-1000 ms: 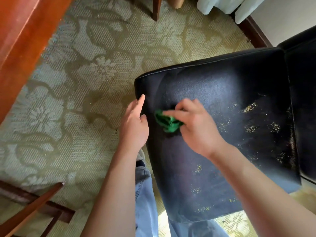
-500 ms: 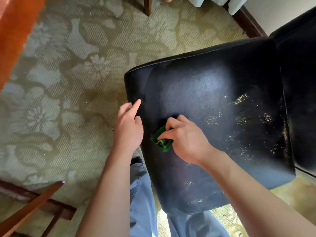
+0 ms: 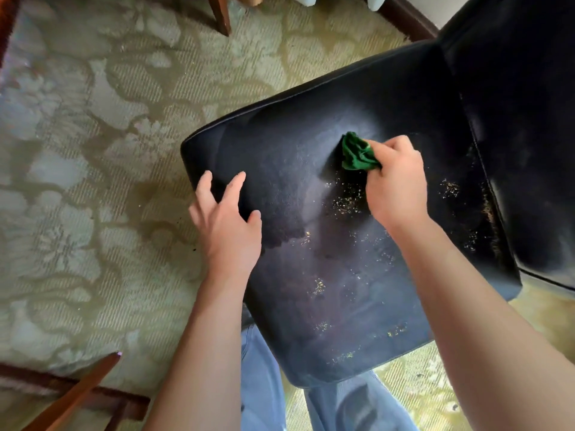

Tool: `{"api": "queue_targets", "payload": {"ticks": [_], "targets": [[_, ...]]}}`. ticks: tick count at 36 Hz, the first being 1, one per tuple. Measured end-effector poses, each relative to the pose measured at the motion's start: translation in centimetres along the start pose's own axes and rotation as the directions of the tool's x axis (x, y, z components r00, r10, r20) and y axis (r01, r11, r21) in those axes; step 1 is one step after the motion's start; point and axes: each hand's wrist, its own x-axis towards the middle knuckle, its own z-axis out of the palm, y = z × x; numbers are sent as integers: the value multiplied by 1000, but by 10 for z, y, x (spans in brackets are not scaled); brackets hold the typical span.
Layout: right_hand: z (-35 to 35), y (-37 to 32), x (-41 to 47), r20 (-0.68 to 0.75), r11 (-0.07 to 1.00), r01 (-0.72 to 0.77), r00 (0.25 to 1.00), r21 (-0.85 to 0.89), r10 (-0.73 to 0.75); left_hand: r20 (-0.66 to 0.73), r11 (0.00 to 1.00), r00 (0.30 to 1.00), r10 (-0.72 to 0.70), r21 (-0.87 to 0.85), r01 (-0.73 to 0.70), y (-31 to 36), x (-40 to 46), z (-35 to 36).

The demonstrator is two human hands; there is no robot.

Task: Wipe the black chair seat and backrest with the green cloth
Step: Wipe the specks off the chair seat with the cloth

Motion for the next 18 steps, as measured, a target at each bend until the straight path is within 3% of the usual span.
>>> {"api": "queue_targets", "payload": {"ticks": [9,18], "targets": [[19,-4,-26,232,985,172,959,-24,-162,-18,1000,1000,3,30,-3,-5,4,4],[19,-22,-77,526,938,346,800,-13,-288,-36,999,999,1,53,1,-7,1,7]]}}
